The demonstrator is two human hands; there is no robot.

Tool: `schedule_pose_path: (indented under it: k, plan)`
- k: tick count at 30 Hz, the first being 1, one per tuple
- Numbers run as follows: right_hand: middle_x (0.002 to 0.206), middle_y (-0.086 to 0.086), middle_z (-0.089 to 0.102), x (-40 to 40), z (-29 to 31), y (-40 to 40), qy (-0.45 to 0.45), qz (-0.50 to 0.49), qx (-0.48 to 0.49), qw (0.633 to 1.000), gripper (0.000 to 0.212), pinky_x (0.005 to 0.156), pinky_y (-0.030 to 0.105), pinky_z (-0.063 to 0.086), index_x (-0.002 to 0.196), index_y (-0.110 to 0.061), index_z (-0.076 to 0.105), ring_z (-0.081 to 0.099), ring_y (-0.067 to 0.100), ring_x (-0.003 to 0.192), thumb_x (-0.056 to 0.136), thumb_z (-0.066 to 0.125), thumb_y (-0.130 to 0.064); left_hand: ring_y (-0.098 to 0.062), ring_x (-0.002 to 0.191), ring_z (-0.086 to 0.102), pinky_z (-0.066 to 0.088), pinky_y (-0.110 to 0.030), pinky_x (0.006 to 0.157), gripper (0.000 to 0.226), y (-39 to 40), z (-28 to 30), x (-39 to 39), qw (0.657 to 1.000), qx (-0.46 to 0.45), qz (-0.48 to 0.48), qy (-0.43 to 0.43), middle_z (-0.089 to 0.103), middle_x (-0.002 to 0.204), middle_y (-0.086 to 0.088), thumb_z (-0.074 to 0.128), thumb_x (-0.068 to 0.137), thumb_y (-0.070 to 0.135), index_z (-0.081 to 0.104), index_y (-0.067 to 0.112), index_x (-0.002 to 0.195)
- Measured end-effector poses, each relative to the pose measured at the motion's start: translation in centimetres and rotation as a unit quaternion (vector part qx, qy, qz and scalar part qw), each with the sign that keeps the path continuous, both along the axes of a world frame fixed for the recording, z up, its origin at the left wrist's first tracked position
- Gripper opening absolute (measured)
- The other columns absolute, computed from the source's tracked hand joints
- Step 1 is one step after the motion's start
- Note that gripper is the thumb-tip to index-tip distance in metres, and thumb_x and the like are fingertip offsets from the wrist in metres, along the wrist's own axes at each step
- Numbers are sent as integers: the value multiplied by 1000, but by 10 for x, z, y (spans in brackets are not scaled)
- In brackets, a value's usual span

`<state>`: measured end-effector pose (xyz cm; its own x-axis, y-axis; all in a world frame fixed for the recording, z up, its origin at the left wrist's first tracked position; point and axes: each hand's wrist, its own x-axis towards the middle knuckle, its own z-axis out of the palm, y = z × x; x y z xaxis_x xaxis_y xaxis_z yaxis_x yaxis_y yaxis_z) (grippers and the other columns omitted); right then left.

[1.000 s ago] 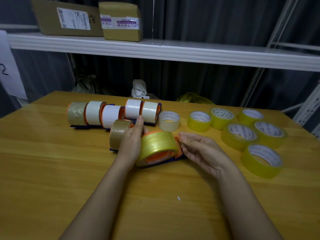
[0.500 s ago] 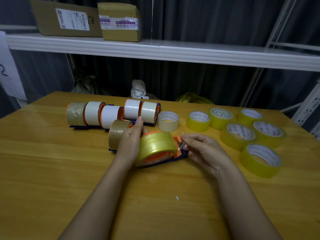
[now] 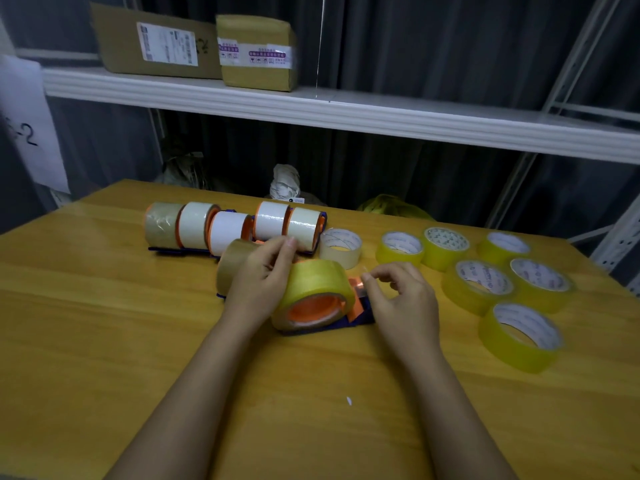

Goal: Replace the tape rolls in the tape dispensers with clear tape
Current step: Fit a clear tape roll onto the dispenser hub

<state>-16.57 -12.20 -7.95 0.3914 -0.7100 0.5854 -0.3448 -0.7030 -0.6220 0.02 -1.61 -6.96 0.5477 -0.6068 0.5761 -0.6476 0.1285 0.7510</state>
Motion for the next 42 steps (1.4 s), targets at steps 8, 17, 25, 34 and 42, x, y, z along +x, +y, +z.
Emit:
schedule_pose_path:
  k: [8,17,25,34,42]
  plan:
    - [89,-7,63,2,-4,-3,40,-3,93,995,16,75,38,49,93,-18,57,55,11,85,98,52,-32,-8,109,48,45,-24,81,71,2,33,-16,953,240,23,-184,52,116,12,39,75,73,53,27,127]
    - [85,-2,63,0,-4,-7,27,5,184,983,28,70,36,47,82,-17,58,56,14,81,96,53,-40,-11,88,51,41,-22,63,67,-17,44,-28,904,349,34,-245,57,105,3,53,75,72,50,19,115]
    - [94,-9,56,3,-6,-10,-12,16,178,984,21,66,17,34,80,-17,66,50,5,87,93,61,-32,-5,81,53,46,-22,59,52,-10,36,-23,936,314,9,-161,54,94,11,60,74,67,47,27,105]
    - [94,-5,58,0,-2,-14,-73,10,188,980,17,68,2,35,73,-19,64,51,2,86,90,66,-23,2,104,37,39,-23,82,59,9,20,-15,966,224,-27,-126,40,105,25,61,75,61,48,35,126]
    - [112,-10,53,3,-2,-10,-73,4,173,982,17,74,1,33,75,-22,62,49,3,103,92,63,-26,5,106,33,34,-17,80,74,15,17,-6,963,217,-44,-151,37,109,25,51,65,77,44,40,129]
